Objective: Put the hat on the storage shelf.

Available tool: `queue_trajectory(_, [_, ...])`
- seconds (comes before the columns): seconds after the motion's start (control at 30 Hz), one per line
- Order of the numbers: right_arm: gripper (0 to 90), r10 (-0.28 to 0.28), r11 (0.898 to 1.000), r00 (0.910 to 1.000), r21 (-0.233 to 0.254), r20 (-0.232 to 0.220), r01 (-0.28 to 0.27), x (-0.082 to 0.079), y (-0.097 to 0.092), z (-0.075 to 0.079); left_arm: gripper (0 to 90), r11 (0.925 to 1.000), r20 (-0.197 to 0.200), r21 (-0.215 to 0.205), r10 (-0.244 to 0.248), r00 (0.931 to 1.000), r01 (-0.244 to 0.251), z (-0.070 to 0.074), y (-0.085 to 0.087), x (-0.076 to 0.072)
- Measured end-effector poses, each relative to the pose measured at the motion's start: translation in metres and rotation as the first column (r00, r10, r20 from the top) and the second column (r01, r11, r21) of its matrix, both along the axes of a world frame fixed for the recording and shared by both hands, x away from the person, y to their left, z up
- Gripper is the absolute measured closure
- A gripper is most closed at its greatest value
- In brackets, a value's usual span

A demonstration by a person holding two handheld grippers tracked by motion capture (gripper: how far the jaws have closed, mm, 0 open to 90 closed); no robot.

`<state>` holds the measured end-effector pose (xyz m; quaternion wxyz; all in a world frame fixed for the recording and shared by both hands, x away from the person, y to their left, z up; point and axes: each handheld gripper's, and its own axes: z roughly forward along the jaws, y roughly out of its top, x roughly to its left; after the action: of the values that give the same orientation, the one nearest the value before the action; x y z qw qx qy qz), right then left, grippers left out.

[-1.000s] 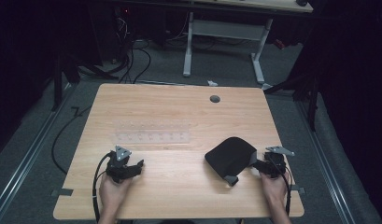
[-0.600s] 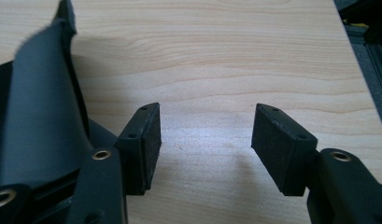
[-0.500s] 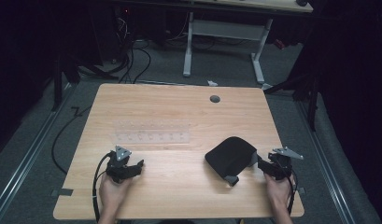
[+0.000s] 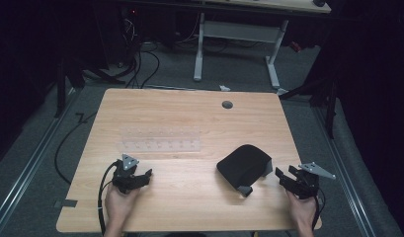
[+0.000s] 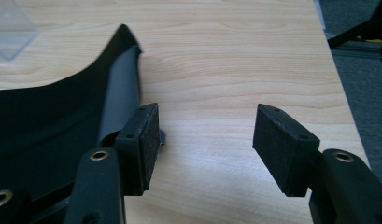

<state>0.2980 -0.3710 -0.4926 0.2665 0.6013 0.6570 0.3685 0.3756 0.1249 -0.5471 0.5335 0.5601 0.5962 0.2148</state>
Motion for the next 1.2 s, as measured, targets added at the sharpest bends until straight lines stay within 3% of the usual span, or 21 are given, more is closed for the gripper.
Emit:
queue_trajectory(0.17, [40.6, 0.051, 0.998, 0.9984, 0.024, 0.023, -0.052, -0.011, 0.010, 0.006, 29.9, 1.0000, 0.000, 0.000, 0.000, 1.0000, 0.000, 0.000, 0.000, 0.000])
queue_trajectory(0.37, [37.8, 0.092, 0.995, 0.9951, 0.039, 0.034, -0.094, -0.012, 0.019, 0.009, 29.9, 1.0000, 0.000, 0.000, 0.000, 1.0000, 0.000, 0.000, 0.000, 0.000])
queue_trajectory(0.77, [33.0, 0.132, 0.990, 0.9912, 0.058, 0.006, -0.132, 0.014, 0.029, 0.008, 29.9, 1.0000, 0.001, 0.000, 0.000, 1.0000, 0.000, 0.000, 0.000, 0.000])
queue_trajectory(1.2, [31.8, 0.152, 0.984, 0.9878, 0.096, -0.032, -0.149, 0.038, 0.035, -0.002, 29.9, 1.0000, 0.001, 0.000, 0.000, 1.0000, 0.000, 0.000, 0.000, 0.000])
